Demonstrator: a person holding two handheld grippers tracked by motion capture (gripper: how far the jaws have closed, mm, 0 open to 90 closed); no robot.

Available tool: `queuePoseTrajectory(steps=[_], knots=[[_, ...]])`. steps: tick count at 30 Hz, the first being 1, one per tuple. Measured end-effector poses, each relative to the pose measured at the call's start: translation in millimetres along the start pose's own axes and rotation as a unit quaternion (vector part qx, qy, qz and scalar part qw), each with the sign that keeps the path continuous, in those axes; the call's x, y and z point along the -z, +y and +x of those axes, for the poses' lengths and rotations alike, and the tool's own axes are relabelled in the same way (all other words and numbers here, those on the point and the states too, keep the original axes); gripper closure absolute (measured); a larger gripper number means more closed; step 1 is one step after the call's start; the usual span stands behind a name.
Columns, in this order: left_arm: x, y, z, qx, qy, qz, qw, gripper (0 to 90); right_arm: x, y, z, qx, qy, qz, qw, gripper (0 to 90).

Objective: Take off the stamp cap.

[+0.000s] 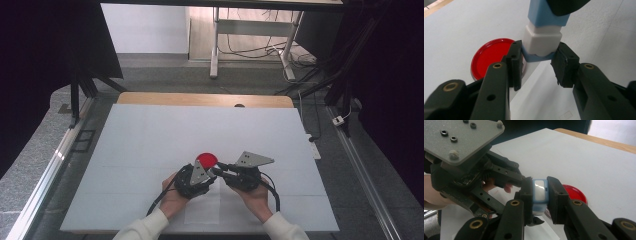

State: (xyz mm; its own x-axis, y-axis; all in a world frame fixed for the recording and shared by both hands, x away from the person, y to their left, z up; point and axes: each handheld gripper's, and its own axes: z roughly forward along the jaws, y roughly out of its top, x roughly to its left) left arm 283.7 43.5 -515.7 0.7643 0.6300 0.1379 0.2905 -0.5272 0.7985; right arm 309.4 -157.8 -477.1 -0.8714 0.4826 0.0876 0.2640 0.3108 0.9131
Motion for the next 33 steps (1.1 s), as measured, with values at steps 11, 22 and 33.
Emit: queuePoseTrajectory(steps=[11,22,33], knots=[[-0.6,-0.5,0.1,-0.002,0.002,0.004,1.0,62.7,1.9,0.6,-0.2,-0.001,-0.002,-0.006,1.0,75.2],[-0.4,-0.8,-1.6,-0.008,0.011,0.003,0.9999,62.1,1.1,-0.6,0.1,-0.005,-0.001,-0.005,1.0,75.2],[0.9,-0.7,-2.2,-0.017,0.019,0.002,0.9997,63.9,1.3,-0.9,0.0,-0.01,-0.001,-0.008,0.9999,75.2]])
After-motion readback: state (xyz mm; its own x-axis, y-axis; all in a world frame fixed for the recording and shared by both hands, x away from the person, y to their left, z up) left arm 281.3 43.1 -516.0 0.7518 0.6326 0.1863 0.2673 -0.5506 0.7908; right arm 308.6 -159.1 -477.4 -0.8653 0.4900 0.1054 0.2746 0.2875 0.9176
